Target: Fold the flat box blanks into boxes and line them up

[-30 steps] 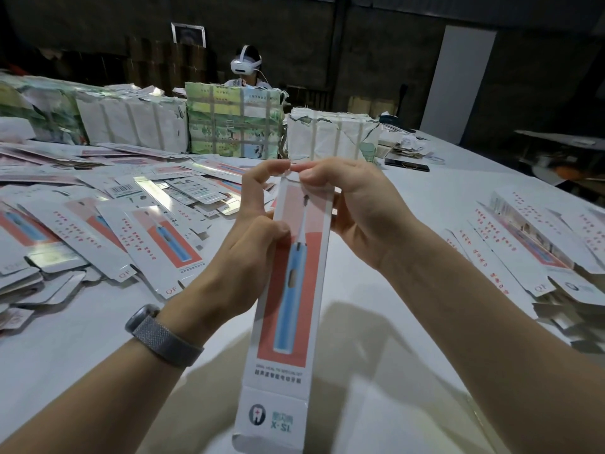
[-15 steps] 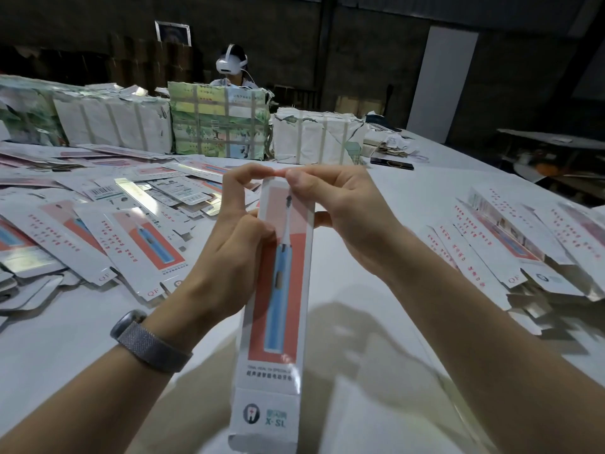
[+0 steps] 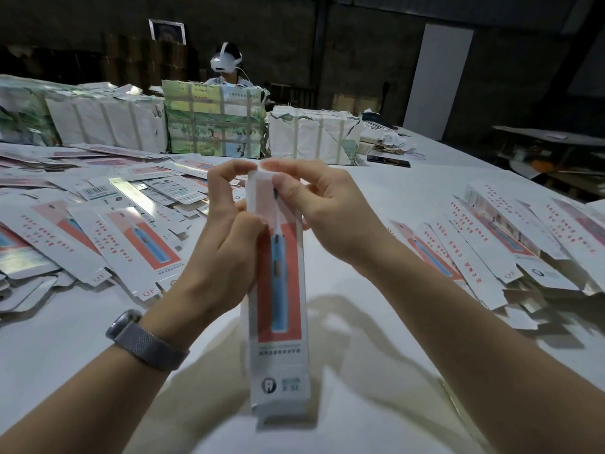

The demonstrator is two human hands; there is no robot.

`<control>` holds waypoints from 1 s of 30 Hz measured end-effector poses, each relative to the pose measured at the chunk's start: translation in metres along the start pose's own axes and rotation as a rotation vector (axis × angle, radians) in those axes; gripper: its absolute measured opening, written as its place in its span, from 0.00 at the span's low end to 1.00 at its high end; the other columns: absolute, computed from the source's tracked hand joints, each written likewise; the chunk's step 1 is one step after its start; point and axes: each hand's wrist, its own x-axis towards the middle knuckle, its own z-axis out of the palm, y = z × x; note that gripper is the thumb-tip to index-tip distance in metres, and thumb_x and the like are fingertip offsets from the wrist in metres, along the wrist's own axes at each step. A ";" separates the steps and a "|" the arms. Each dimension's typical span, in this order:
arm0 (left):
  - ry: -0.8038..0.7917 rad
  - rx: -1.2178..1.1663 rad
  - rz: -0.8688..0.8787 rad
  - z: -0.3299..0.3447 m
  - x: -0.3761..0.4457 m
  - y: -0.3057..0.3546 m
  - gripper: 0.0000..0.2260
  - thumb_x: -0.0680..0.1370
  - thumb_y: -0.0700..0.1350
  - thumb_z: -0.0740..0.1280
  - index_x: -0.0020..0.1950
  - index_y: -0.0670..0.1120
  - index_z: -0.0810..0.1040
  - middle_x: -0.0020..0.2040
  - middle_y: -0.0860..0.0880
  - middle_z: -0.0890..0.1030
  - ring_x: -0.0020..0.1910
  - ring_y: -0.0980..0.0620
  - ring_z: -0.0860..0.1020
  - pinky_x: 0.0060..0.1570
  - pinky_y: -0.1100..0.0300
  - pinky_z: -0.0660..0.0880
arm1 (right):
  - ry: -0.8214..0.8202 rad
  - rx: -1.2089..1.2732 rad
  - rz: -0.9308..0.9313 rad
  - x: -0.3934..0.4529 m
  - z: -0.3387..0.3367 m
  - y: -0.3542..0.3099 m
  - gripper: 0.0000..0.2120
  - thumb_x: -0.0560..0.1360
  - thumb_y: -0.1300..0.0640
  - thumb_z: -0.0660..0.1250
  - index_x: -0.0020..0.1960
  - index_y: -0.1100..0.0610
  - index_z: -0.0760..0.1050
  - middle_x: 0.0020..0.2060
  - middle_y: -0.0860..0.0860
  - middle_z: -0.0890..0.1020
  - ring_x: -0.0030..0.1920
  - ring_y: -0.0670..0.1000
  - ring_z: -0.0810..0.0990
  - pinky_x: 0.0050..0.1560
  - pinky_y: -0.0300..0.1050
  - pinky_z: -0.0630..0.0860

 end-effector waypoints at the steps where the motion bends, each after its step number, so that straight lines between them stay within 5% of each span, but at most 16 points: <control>1: 0.008 -0.010 0.002 0.001 0.000 0.000 0.18 0.77 0.38 0.55 0.60 0.59 0.61 0.38 0.54 0.80 0.32 0.56 0.79 0.29 0.64 0.76 | 0.047 -0.133 -0.040 0.000 0.000 0.002 0.13 0.81 0.53 0.65 0.65 0.49 0.78 0.53 0.52 0.78 0.45 0.50 0.79 0.51 0.48 0.78; 5: -0.011 -0.048 -0.025 0.001 0.003 0.000 0.15 0.82 0.42 0.58 0.64 0.57 0.57 0.48 0.39 0.78 0.38 0.48 0.80 0.33 0.58 0.78 | -0.005 -0.436 -0.127 -0.002 -0.002 0.001 0.25 0.81 0.50 0.64 0.77 0.47 0.65 0.54 0.48 0.71 0.49 0.42 0.73 0.53 0.36 0.73; 9: -0.109 -0.165 -0.121 -0.001 0.004 0.000 0.16 0.83 0.50 0.56 0.69 0.64 0.61 0.54 0.54 0.84 0.55 0.49 0.83 0.49 0.53 0.82 | -0.178 -0.413 0.022 0.005 -0.019 -0.001 0.31 0.80 0.45 0.63 0.80 0.48 0.57 0.57 0.47 0.70 0.53 0.42 0.74 0.49 0.33 0.71; 13: -0.234 -0.102 -0.227 -0.003 0.001 -0.005 0.23 0.79 0.58 0.59 0.70 0.79 0.57 0.69 0.60 0.76 0.68 0.59 0.76 0.63 0.53 0.77 | -0.254 -0.512 0.103 0.008 -0.030 0.009 0.42 0.70 0.39 0.66 0.80 0.47 0.55 0.56 0.46 0.69 0.51 0.39 0.73 0.43 0.32 0.69; 15: -0.278 0.048 -0.223 0.000 -0.002 -0.006 0.26 0.77 0.62 0.59 0.70 0.81 0.52 0.72 0.64 0.72 0.69 0.68 0.71 0.67 0.58 0.71 | -0.259 -0.617 0.156 0.015 -0.037 0.023 0.38 0.72 0.43 0.68 0.79 0.47 0.58 0.56 0.48 0.70 0.51 0.44 0.74 0.44 0.36 0.69; 17: -0.252 0.267 -0.191 -0.002 -0.004 -0.009 0.27 0.76 0.63 0.58 0.73 0.77 0.53 0.73 0.62 0.71 0.69 0.66 0.71 0.68 0.55 0.69 | -0.238 -0.777 0.319 0.020 -0.055 0.044 0.34 0.72 0.47 0.69 0.75 0.50 0.63 0.59 0.51 0.73 0.53 0.51 0.74 0.47 0.46 0.71; 20: -0.153 0.315 -0.172 -0.013 0.001 -0.017 0.20 0.76 0.63 0.59 0.68 0.72 0.68 0.67 0.62 0.77 0.66 0.60 0.76 0.66 0.43 0.72 | -0.185 -0.958 0.614 0.014 -0.087 0.081 0.25 0.71 0.49 0.70 0.66 0.53 0.71 0.56 0.52 0.77 0.53 0.55 0.75 0.45 0.47 0.71; 23: -0.092 0.242 -0.149 -0.023 0.007 -0.032 0.15 0.73 0.66 0.62 0.59 0.72 0.75 0.58 0.63 0.82 0.59 0.64 0.78 0.54 0.44 0.76 | -0.127 -1.067 0.679 0.010 -0.112 0.108 0.14 0.69 0.48 0.71 0.50 0.54 0.77 0.43 0.51 0.74 0.58 0.57 0.69 0.47 0.52 0.65; 26: -0.075 0.278 -0.129 -0.031 0.010 -0.047 0.20 0.74 0.71 0.64 0.62 0.65 0.77 0.58 0.59 0.83 0.58 0.61 0.80 0.46 0.45 0.77 | -0.044 -1.134 0.674 0.010 -0.129 0.116 0.19 0.68 0.44 0.74 0.54 0.53 0.78 0.49 0.51 0.70 0.62 0.60 0.65 0.51 0.56 0.63; 30: -0.070 0.377 -0.123 -0.042 0.010 -0.064 0.25 0.74 0.72 0.64 0.65 0.60 0.77 0.59 0.57 0.83 0.58 0.59 0.80 0.46 0.40 0.79 | 0.069 -1.215 0.740 -0.003 -0.156 0.128 0.11 0.74 0.57 0.66 0.56 0.54 0.72 0.58 0.56 0.76 0.61 0.60 0.71 0.55 0.55 0.67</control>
